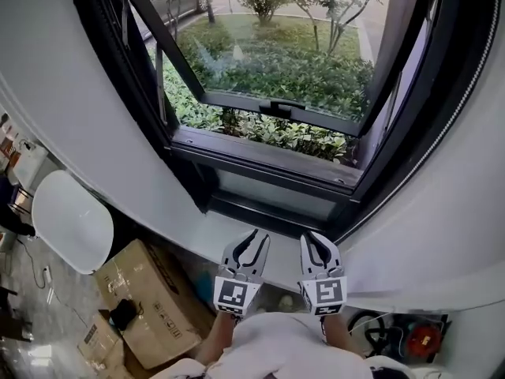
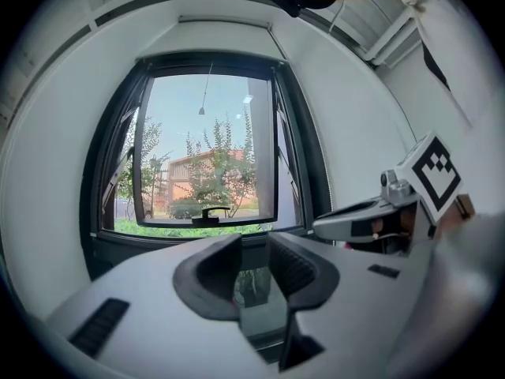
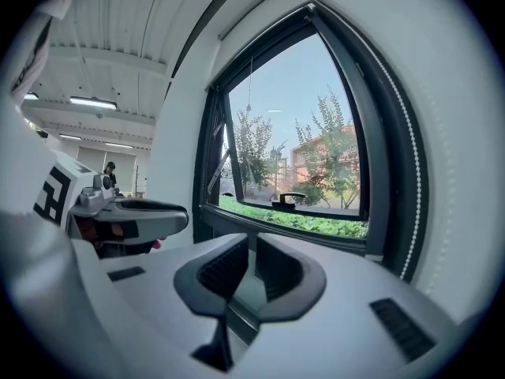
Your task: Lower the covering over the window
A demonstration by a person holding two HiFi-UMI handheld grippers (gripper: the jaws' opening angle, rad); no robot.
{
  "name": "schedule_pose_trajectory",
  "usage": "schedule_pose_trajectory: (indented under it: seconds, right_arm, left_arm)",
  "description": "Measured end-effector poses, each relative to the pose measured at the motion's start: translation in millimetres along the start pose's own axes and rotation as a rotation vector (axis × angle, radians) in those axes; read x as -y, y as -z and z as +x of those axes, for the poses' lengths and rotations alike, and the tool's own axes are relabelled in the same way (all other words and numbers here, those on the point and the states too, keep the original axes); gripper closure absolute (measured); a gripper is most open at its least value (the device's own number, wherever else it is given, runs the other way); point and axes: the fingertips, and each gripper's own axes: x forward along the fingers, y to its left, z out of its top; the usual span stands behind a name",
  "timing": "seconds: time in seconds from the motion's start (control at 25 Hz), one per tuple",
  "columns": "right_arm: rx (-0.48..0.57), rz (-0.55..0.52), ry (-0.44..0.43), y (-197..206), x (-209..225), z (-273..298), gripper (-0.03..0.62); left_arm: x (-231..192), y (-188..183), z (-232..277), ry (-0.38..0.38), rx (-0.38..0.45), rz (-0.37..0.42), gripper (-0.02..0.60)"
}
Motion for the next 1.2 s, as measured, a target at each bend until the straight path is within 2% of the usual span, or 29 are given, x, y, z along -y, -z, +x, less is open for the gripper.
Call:
schedule_pose_trajectory:
  seconds: [0.2,0.44,0.72,0.92,1.2]
  right_arm:
    - [0.049,0.011,0.051,-7.2,17.8,-5.9,0.557]
    - [0.061,0.022,0.159,-7.4,39.9,-11.5,0.543]
    - [0.071,0.023,0.338,-5.7,62.7,-20.9,0.542]
    - [0.023,0.024,0.478,6.5,76.6,-33.5,0.542]
    - [-0.037,0.052,0.626,18.3,88.8,-52.5,0.542]
  left_arm:
    - [20.5,-7.4,28.4,0.064,0.013,-0.012,0.474]
    - [46.4,-16.9,65.5,0.195,0.059,0.003,0.474]
    - [78.2,-17.2,108.8,0.417,0.085,-0.002,0.474]
    - [111.7,-19.8,126.2,0.594,0.106,0.017,0.472]
    - [153.6,-16.2,145.7,0.755,0.092,-0.006,0.457]
